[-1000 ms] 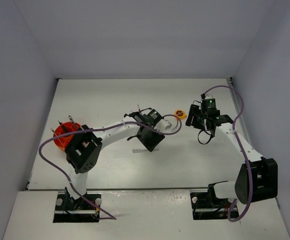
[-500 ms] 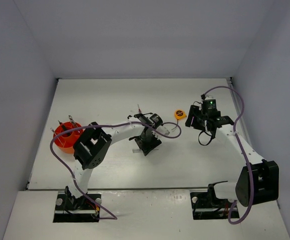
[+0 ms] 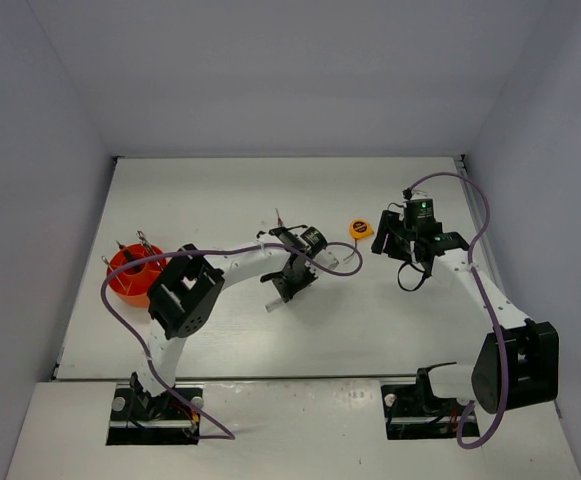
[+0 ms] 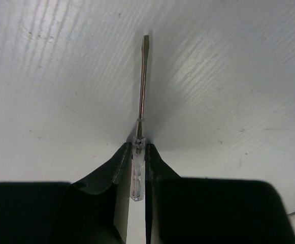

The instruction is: Sort the tools into containers

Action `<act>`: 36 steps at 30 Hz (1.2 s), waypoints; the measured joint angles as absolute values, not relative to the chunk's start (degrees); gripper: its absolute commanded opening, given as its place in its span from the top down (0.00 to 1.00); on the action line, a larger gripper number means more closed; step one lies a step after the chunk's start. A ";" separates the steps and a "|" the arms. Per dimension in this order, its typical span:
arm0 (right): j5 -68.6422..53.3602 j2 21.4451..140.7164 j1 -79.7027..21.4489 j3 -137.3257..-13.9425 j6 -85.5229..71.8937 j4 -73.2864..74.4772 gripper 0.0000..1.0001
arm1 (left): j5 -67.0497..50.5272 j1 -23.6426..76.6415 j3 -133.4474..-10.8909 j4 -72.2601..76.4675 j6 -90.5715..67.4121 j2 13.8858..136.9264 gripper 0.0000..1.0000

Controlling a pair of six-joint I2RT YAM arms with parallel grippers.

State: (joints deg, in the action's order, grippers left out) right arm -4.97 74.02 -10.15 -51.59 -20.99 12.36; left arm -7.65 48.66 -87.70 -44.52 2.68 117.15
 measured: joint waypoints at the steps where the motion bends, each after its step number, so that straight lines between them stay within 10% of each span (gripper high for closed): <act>1: -5.02 74.02 -10.15 -51.59 -20.99 12.36 0.43 | -7.10 48.55 -87.07 -43.76 2.43 116.54 1.00; 18: -12.12 76.33 -10.19 -53.93 -19.94 10.76 0.45 | 0.86 22.95 -57.37 -23.01 0.11 65.70 1.00; 36: -16.85 76.77 -10.59 -53.93 -18.80 9.55 0.46 | -0.54 3.70 -44.23 -13.54 6.40 57.80 1.00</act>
